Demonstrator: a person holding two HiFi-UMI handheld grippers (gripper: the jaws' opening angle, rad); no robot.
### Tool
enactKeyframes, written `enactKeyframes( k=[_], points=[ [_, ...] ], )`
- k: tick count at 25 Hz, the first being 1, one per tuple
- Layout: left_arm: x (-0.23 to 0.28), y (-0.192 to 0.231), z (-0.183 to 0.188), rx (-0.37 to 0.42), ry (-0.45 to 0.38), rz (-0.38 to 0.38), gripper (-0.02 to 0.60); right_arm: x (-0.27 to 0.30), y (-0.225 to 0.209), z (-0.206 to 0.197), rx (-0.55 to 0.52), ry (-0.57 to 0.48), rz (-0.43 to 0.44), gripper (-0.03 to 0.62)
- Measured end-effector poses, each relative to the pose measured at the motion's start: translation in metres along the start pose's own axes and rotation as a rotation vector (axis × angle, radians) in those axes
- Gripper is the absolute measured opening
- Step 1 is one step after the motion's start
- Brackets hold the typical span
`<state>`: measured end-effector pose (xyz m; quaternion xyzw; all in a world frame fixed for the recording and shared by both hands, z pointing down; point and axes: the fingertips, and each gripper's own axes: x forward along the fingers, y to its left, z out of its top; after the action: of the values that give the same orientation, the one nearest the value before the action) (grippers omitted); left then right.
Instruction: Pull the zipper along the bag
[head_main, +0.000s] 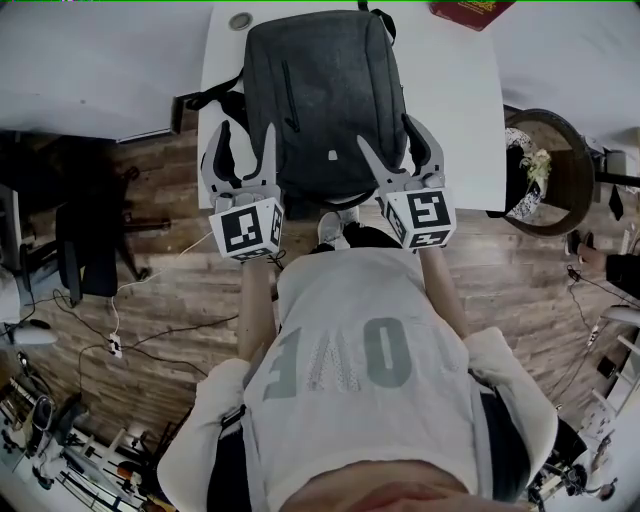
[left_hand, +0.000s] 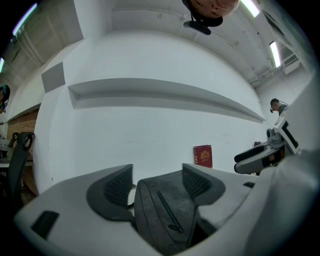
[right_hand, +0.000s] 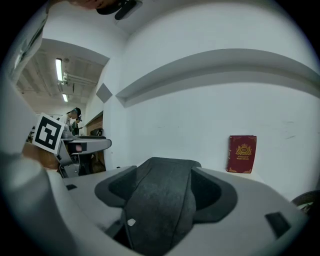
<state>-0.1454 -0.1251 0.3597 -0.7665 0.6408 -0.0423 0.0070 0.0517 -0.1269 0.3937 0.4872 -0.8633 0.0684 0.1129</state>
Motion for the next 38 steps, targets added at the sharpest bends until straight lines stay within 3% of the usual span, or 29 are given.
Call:
enactKeyframes(
  k=[1,4,11,16,20,25,28,34,38],
  points=[
    [0.003,-0.001,-0.004,0.009,0.018,-0.003,0.325,0.002,-0.004,-0.002,0.004,0.004,-0.018,0.342],
    [0.008,0.003,-0.018,0.005,0.074,-0.001,0.382,0.006,-0.015,-0.008,0.023,0.027,-0.061,0.379],
    [0.005,0.022,-0.052,-0.058,0.173,0.016,0.385,0.010,-0.028,-0.035,0.081,0.117,-0.061,0.377],
    [-0.001,0.024,-0.119,-0.132,0.411,-0.038,0.383,0.010,-0.045,-0.078,0.224,0.212,-0.086,0.376],
    [-0.010,0.015,-0.167,-0.140,0.556,-0.073,0.383,0.010,-0.034,-0.110,0.193,0.318,-0.038,0.376],
    [-0.011,0.009,-0.181,-0.274,0.591,-0.115,0.382,0.016,-0.014,-0.142,0.040,0.435,-0.001,0.376],
    [-0.009,0.004,-0.183,-0.282,0.619,-0.165,0.382,0.016,-0.014,-0.153,-0.025,0.469,-0.009,0.376],
    [-0.001,-0.021,-0.190,-0.294,0.674,-0.236,0.382,0.019,-0.026,-0.160,-0.037,0.496,-0.062,0.376],
    [-0.002,-0.041,-0.188,-0.316,0.660,-0.261,0.382,0.021,-0.046,-0.163,-0.069,0.511,-0.103,0.376]
  ],
)
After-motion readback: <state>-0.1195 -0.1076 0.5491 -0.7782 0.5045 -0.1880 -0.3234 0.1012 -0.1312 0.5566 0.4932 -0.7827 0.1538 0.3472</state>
